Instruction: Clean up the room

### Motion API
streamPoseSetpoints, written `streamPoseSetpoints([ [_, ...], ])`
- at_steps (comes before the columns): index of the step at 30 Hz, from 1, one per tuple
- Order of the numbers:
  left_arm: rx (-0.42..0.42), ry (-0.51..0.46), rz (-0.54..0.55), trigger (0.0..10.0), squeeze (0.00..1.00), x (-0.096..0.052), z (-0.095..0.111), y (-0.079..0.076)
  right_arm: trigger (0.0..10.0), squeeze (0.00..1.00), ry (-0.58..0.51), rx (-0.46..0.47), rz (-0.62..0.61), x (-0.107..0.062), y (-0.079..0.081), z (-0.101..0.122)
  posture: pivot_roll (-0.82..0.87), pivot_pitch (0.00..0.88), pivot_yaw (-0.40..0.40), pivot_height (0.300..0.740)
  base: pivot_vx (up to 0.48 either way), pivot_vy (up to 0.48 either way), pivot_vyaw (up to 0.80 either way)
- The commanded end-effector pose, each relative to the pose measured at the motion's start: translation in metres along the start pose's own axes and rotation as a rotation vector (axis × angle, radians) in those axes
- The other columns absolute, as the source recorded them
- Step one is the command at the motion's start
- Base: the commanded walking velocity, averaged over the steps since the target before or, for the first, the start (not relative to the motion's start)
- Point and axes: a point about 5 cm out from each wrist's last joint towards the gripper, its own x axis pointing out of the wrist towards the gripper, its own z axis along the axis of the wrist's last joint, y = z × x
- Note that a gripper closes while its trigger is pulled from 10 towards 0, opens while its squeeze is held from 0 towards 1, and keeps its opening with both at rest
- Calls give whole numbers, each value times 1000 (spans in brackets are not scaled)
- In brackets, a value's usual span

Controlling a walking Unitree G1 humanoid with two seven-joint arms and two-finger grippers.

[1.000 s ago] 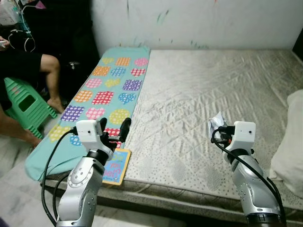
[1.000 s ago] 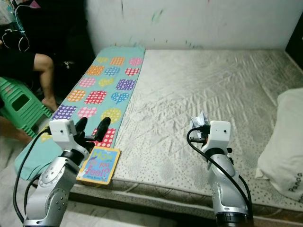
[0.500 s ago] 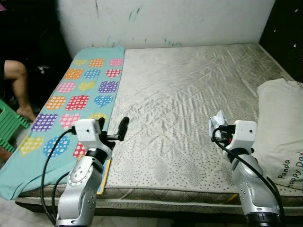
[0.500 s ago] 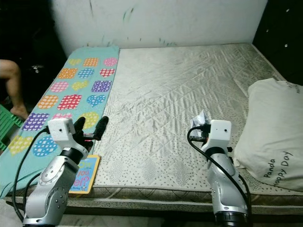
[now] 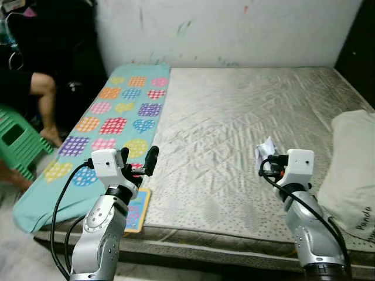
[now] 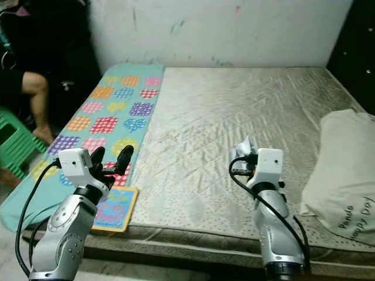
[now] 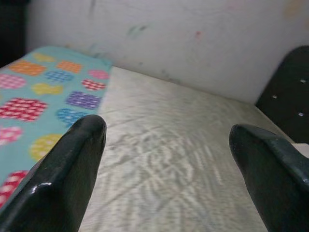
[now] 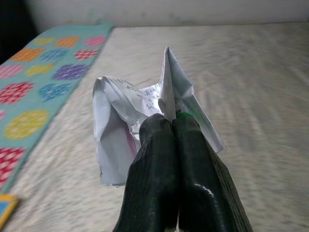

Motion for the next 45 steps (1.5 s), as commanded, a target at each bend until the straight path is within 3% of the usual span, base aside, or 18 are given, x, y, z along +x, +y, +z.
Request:
streamPoseSetpoints([
  [1,5,2,15,10000,0,-1,2,4,10000,0,-10,-2,17,1,3,3,-93,14,66,740,0,480,0],
  [8,6,-3,20,10000,0,-1,3,5,10000,0,-3,-5,20,1,4,1,-92,18,66,740,0,460,0],
  [20,-3,-29,-28,10000,0,-3,6,1,10000,0,2,-10,22,1,3,0,-94,23,63,740,0,0,0],
  [32,-1,-29,-36,10000,0,-2,7,1,10000,0,7,-8,19,1,3,0,-95,28,65,740,265,0,-104],
  [45,4,-19,18,10000,0,-2,6,6,10000,0,9,-8,15,0,2,-2,-91,27,67,740,64,0,-96],
])
